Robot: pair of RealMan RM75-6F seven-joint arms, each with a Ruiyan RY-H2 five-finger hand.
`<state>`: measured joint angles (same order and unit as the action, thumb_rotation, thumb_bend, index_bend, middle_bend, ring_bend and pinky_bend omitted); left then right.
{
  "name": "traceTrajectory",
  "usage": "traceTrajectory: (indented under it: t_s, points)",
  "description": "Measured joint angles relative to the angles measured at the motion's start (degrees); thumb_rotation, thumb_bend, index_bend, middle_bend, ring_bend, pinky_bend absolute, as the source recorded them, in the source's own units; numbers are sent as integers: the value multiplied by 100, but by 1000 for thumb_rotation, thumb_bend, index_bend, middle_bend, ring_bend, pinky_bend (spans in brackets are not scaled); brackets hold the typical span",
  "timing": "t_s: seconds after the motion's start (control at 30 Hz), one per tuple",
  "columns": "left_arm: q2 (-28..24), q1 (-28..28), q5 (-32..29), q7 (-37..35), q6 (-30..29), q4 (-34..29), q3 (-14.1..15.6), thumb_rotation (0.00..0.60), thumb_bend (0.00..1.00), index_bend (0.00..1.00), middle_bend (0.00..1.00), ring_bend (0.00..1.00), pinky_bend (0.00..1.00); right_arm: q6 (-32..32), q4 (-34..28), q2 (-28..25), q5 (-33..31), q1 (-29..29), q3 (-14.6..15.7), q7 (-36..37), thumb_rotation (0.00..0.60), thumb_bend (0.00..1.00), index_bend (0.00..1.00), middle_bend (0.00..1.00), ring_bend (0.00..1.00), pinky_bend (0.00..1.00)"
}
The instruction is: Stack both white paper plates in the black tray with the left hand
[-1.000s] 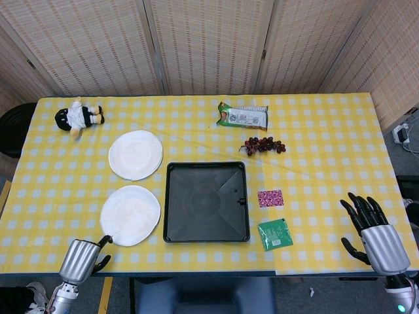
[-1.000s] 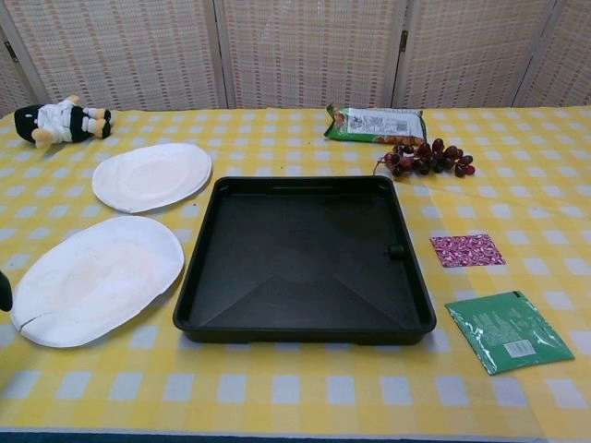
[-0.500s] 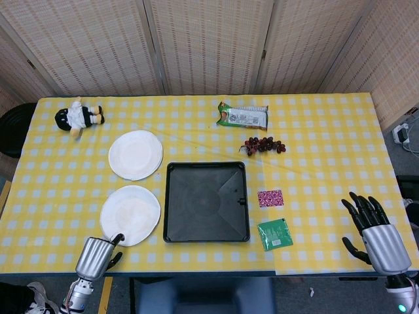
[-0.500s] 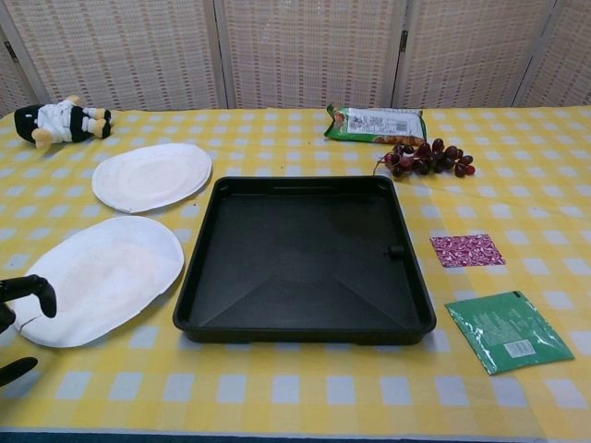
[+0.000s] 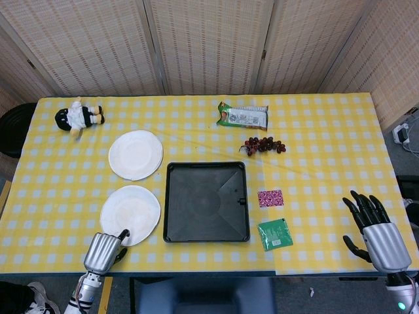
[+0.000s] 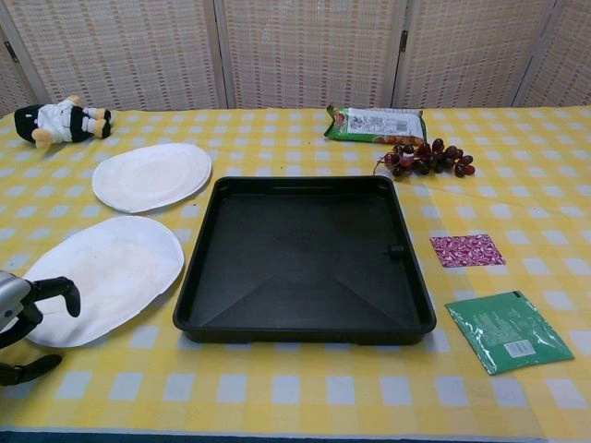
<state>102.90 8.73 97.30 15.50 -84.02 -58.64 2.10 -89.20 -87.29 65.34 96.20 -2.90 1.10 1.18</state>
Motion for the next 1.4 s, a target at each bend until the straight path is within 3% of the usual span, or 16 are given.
traceTrajectory:
  t_s: [0.3, 0.77, 1.03, 1.4]
  points:
    - [169, 75, -61, -11, -7, 232, -26, 600, 290, 495, 1000, 1000, 1000, 21, 2, -8, -39, -9, -18, 13, 600, 334, 0, 0, 0, 0]
    - [451, 101, -35, -196, -353, 771, -30, 600, 557, 591, 1000, 1000, 1000, 90, -1, -16, -83, -30, -24, -2, 600, 335, 0, 0, 0, 0]
    - [705, 104, 8, -507, -766, 1328, -89, 600, 572, 627, 1000, 1000, 1000, 115, -10, -6, -95, -37, -22, -43, 600, 335, 0, 0, 0, 0]
    - [710, 131, 58, -619, -1143, 1399, -125, 600, 586, 652, 1000, 1000, 1000, 138, -18, -4, -84, -49, -9, -53, 600, 335, 0, 0, 0, 0]
